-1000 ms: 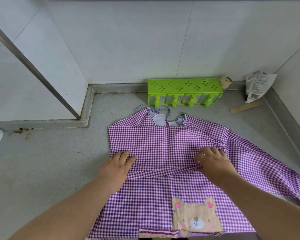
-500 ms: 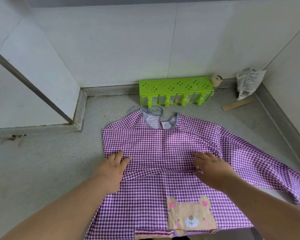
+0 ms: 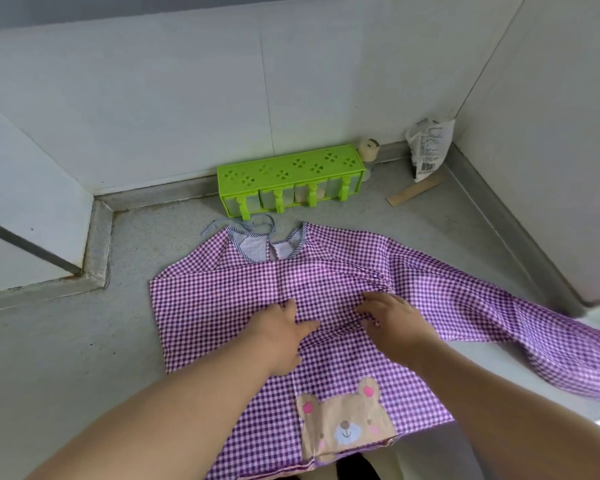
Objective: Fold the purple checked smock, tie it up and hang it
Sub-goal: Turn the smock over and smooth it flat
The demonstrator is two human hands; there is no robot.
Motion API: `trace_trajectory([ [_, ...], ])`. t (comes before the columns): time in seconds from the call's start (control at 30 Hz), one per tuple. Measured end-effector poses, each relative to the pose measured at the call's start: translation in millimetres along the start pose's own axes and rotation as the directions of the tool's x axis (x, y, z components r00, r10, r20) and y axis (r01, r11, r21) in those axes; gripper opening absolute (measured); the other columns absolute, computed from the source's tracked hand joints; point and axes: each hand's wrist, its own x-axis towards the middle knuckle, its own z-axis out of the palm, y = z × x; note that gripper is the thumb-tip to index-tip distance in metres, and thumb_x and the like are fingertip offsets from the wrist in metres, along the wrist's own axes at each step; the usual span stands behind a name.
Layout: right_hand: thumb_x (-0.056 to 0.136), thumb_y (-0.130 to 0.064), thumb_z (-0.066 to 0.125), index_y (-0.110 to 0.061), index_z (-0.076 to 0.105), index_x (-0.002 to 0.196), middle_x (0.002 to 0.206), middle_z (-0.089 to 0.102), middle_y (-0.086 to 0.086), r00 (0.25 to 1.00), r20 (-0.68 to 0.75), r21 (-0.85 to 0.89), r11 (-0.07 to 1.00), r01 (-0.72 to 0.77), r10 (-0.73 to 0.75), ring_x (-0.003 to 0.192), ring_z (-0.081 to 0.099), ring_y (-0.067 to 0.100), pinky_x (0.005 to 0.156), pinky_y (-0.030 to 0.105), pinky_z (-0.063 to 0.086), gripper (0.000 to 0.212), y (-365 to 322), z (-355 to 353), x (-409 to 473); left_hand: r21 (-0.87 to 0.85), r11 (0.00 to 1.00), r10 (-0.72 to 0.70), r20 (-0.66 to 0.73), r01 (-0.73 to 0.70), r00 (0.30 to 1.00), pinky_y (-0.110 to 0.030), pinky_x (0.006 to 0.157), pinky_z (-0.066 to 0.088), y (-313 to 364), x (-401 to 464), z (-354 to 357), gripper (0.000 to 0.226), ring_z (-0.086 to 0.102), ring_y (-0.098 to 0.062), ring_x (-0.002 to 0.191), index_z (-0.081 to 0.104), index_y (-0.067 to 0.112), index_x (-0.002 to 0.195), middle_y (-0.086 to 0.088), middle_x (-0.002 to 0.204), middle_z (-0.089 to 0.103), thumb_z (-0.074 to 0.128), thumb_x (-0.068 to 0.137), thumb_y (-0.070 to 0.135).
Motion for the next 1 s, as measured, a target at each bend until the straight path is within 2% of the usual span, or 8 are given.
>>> trace_trajectory([
  [0.17,0.097,-0.026,0.056,-0.033,0.061,0.136,0.142,0.056,-0.002,0.881,-0.274,0.112,0.922,-0.369,0.386,0.131,0.051,0.026,0.109,0.046,0.045,0.040,56,-11,-40,0.033,0.999,-0.014,0.057,0.012,0.998,-0.047,0.099,0.054,15,11,-19,0.070,0.050,-0.035,0.130,0.014,0.045,0.164,-0.013,0.156,0.029,0.048,0.103,0.057],
  [0.3,0.099,-0.028,0.051,-0.017,0.060,0.122,0.114,0.070,0.005,0.725,-0.144,0.340,0.722,-0.603,0.673,0.088,0.068,0.023,0.065,0.028,0.052,0.027,85,-22,-63,0.053,0.998,-0.036,0.082,0.032,0.996,-0.050,0.097,0.056,19,16,-24,0.066,0.055,-0.037,0.127,0.024,0.038,0.159,-0.016,0.155,0.030,0.043,0.102,0.065],
  [0.37,0.097,-0.024,0.048,-0.006,0.062,0.114,0.098,0.069,0.011,0.625,-0.015,0.478,0.555,-0.681,0.780,0.077,0.065,0.025,0.061,0.030,0.051,0.028,102,-21,-69,0.057,0.998,-0.041,0.082,0.037,0.996,-0.050,0.098,0.056,24,18,-25,0.067,0.054,-0.038,0.130,0.024,0.037,0.158,-0.016,0.158,0.027,0.042,0.102,0.067],
  [0.5,0.092,-0.029,0.058,0.000,0.049,0.135,0.116,0.061,0.020,0.348,0.221,0.726,0.084,-0.682,0.911,0.096,0.061,0.038,0.082,0.043,0.055,0.053,121,-20,-68,0.052,0.997,-0.053,0.078,0.049,0.996,-0.049,0.099,0.056,25,18,-24,0.069,0.053,-0.039,0.133,0.021,0.039,0.160,-0.016,0.164,0.020,0.042,0.101,0.069],
  [0.63,0.088,-0.006,0.054,-0.014,0.051,0.138,0.113,0.066,0.009,0.426,0.231,0.962,-0.141,-0.233,0.875,0.077,0.061,0.025,0.067,0.035,0.051,0.050,132,-19,-59,0.045,0.997,-0.069,0.090,0.065,0.994,-0.051,0.107,0.052,27,15,-25,0.071,0.046,-0.042,0.143,0.014,0.043,0.163,-0.015,0.173,0.007,0.039,0.102,0.069],
  [0.73,0.095,-0.002,0.055,-0.026,0.060,0.137,0.119,0.071,0.005,0.533,0.178,0.983,-0.130,-0.127,0.827,0.098,0.069,0.026,0.080,0.037,0.057,0.049,131,-22,-53,0.033,0.996,-0.087,0.107,0.084,0.990,-0.052,0.113,0.047,28,14,-26,0.071,0.039,-0.043,0.149,0.010,0.045,0.164,-0.015,0.175,0.000,0.036,0.102,0.069],
  [0.9,0.104,-0.015,0.060,-0.017,0.064,0.139,0.131,0.066,0.004,0.501,0.296,0.932,-0.360,0.033,0.813,0.111,0.064,0.026,0.085,0.031,0.056,0.035,122,-35,-53,-0.011,0.995,-0.098,0.118,0.100,0.988,-0.054,0.116,0.044,27,14,-25,0.069,0.032,-0.043,0.153,0.008,0.048,0.164,-0.013,0.176,-0.001,0.036,0.104,0.067],
  [1.0,0.099,-0.025,0.066,-0.008,0.056,0.143,0.143,0.062,0.015,0.584,0.328,0.876,-0.471,0.107,0.742,0.128,0.062,0.033,0.073,0.033,0.061,0.048,124,-37,-53,-0.019,0.994,-0.101,0.118,0.104,0.988,-0.054,0.115,0.046,26,14,-25,0.067,0.035,-0.043,0.151,0.011,0.047,0.163,-0.014,0.175,0.002,0.036,0.104,0.065],
])
